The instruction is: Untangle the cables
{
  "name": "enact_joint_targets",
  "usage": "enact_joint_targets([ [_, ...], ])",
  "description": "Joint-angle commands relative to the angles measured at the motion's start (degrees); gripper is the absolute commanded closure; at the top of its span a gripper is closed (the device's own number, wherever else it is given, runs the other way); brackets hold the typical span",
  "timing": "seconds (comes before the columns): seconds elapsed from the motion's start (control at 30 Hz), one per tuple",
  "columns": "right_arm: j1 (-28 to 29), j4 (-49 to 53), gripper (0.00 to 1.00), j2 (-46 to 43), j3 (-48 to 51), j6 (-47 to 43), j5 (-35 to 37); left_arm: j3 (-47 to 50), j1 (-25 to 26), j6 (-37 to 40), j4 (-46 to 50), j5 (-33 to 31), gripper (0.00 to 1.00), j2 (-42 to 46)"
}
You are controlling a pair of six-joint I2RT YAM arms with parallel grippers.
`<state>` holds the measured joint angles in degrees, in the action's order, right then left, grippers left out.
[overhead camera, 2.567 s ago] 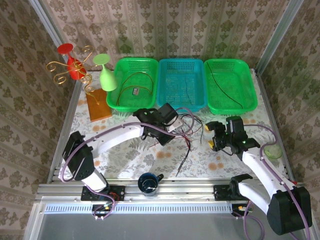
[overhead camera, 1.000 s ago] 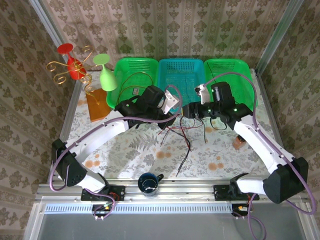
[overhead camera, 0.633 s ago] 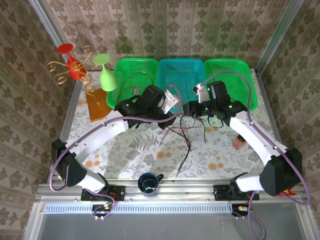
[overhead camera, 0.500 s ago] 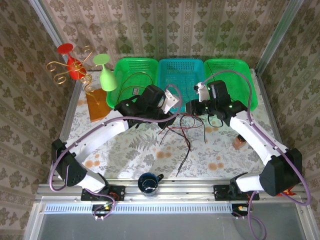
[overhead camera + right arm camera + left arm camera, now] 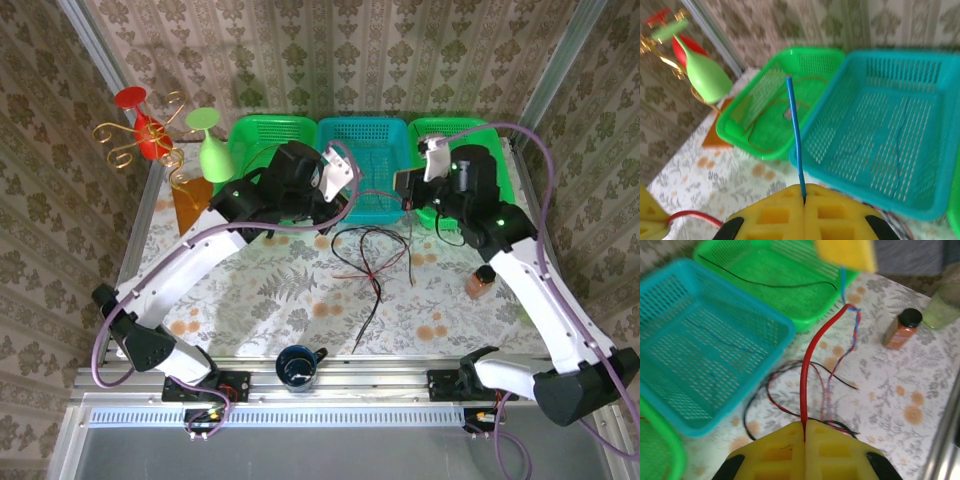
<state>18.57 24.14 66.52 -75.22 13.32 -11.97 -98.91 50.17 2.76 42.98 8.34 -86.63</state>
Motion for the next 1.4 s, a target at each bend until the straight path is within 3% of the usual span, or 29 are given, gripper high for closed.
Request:
enact_joint_targets([
  [0.0, -0.23, -0.48, 1.0, -1.94, -3.72, -1.34, 2.88, -3.24, -0.64, 4.98, 4.74, -4.65, 1.0, -0.6],
  [0.23, -0.4, -0.98, 1.0, -4.11, -7.35, -1.46, 6.57, -1.31, -1.97, 4.63, -0.33, -7.45, 1.0, 3.41],
  [0.3, -0.39, -1.23, 1.0, -4.23, -8.02, -0.02, 5.96, -0.46, -2.11, 5.33, -0.45, -5.57, 1.0, 3.9],
  [0.43, 0.02, -3.02, 1.0, -2.78, -9.41, 6.69, -2.22, 3.18, -1.12, 7.03, -3.46, 0.67, 1.0, 4.44],
  [0.53, 0.36, -2.5, 1.0, -2.1, -10.2, 7.24, -2.65, 6.22, -0.36, 6.92, -7.44, 3.51, 1.0, 4.8],
  [0.6, 0.39, -2.42, 1.0, -2.25, -10.19, 6.82, -2.08, 7.16, -0.06, 6.58, -8.68, 4.07, 0.92, 4.72],
  [0.8, 0.42, -1.3, 1.0, -2.62, -9.8, 6.09, -2.82, 8.25, 0.18, 5.13, -12.02, 6.63, 0.52, 3.94],
  [0.93, 0.34, -1.51, 1.0, -3.28, -8.78, 6.13, -2.72, 7.3, 0.4, 4.71, -12.1, 7.68, 0.46, 2.34],
  [1.0, 0.41, -1.66, 1.0, -3.48, -8.5, 6.12, -2.73, 6.91, 0.49, 4.56, -12.13, 7.64, 0.53, 1.42],
  [1.1, 0.38, -1.06, 1.0, -3.68, -8.46, 5.34, -2.06, 6.07, 0.6, 4.35, -11.15, 5.32, 0.98, 0.81],
  [1.27, 0.26, 0.89, 1.0, -4.6, -8.26, 4.74, 2.87, 6.67, 0.47, 5.52, -10.9, 1.19, 1.0, 2.92],
  [1.37, 0.28, 3.83, 1.0, -5.16, -8.43, 6.72, 11.9, 8.03, 0.58, 7.72, -11.37, -3.57, 1.0, 5.81],
])
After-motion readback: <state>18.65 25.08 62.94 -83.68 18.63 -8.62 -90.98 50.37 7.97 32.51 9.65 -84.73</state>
